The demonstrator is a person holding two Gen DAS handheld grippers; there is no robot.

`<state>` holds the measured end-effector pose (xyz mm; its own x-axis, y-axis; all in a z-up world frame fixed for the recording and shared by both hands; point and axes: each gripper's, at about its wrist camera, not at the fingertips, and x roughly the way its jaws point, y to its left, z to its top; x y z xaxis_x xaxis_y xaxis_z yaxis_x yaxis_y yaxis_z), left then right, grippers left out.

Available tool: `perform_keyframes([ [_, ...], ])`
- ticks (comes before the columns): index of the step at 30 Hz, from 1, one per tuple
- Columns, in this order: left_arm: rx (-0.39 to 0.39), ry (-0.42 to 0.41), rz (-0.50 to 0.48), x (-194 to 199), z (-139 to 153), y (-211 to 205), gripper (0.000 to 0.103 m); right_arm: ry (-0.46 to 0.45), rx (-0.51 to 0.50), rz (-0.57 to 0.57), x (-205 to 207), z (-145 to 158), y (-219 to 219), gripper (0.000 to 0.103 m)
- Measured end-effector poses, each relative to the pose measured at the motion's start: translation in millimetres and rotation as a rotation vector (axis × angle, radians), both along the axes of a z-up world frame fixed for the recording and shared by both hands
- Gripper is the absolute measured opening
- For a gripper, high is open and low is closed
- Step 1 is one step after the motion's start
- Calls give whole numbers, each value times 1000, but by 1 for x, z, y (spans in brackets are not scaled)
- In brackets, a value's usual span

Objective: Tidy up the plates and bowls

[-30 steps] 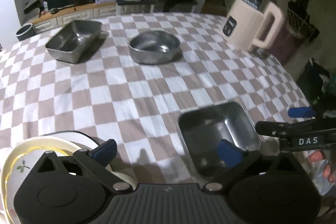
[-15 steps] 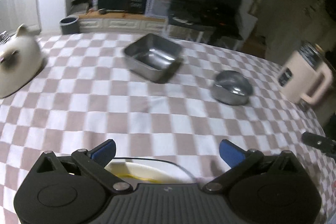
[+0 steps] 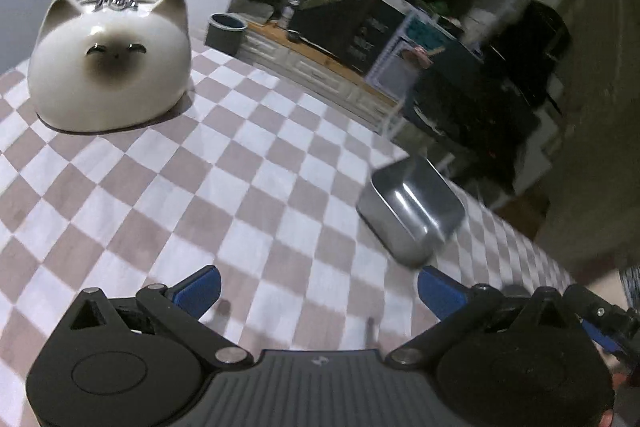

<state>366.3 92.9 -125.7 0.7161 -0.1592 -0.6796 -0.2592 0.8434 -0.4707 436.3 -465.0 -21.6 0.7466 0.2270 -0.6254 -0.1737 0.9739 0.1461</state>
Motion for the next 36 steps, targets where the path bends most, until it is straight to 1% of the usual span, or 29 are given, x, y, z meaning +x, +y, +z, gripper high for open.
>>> perform_keyframes([
  [2, -70, 20, 38, 15, -6, 4, 103, 3, -25, 27, 19, 3, 17, 103],
  [4, -176, 29, 76, 29, -14, 9, 103, 13, -41, 63, 42, 7, 36, 103],
  [6, -275, 17, 96, 42, -22, 11, 103, 13, -39, 95, 64, 10, 49, 102],
  [7, -305, 13, 105, 49, -26, 11, 103, 12, -40, 95, 75, 10, 54, 102],
  [9, -327, 14, 114, 62, -30, 8, 103, 22, -44, 82, 95, 9, 61, 101],
  [10, -330, 21, 109, 70, -32, 6, 103, 34, -45, 79, 107, 6, 65, 99],
  [12, -353, 45, 110, 81, -35, 4, 102, 61, -34, 100, 126, 1, 68, 91],
  [13, -373, 57, 123, 84, -36, 4, 102, 75, -25, 112, 135, -2, 70, 85],
  [14, -389, 67, 134, 87, -38, 4, 102, 92, -20, 126, 146, -4, 76, 82],
  [16, -398, 76, 125, 94, -40, 2, 98, 132, -40, 136, 163, -12, 80, 80],
  [18, -376, 87, 105, 99, -43, -2, 91, 159, -73, 132, 175, -20, 84, 73],
  [19, -380, 89, 102, 101, -46, -3, 90, 171, -76, 132, 181, -25, 86, 67],
  [20, -399, 89, 98, 103, -50, -4, 89, 178, -72, 134, 186, -28, 87, 64],
  [23, -483, 101, 86, 106, -65, -6, 88, 178, -63, 133, 191, -35, 91, 64],
  [24, -504, 101, 77, 108, -68, -7, 86, 179, -66, 134, 193, -38, 92, 64],
  [26, -523, 95, 63, 108, -73, -7, 79, 183, -72, 159, 198, -42, 93, 64],
  [29, -567, 55, 66, 108, -77, -5, 77, 185, -82, 181, 197, -48, 98, 64],
  [30, -575, 41, 66, 108, -77, -5, 72, 186, -79, 185, 196, -51, 99, 64],
  [31, -575, 29, 62, 108, -77, -5, 70, 190, -78, 191, 196, -52, 101, 65],
  [33, -563, 17, 53, 108, -75, -6, 63, 177, -106, 207, 191, -48, 101, 66],
  [34, -560, 12, 49, 107, -74, -6, 61, 178, -125, 223, 189, -47, 102, 65],
  [36, -558, 12, 42, 108, -74, -6, 51, 194, -168, 252, 190, -46, 102, 57],
])
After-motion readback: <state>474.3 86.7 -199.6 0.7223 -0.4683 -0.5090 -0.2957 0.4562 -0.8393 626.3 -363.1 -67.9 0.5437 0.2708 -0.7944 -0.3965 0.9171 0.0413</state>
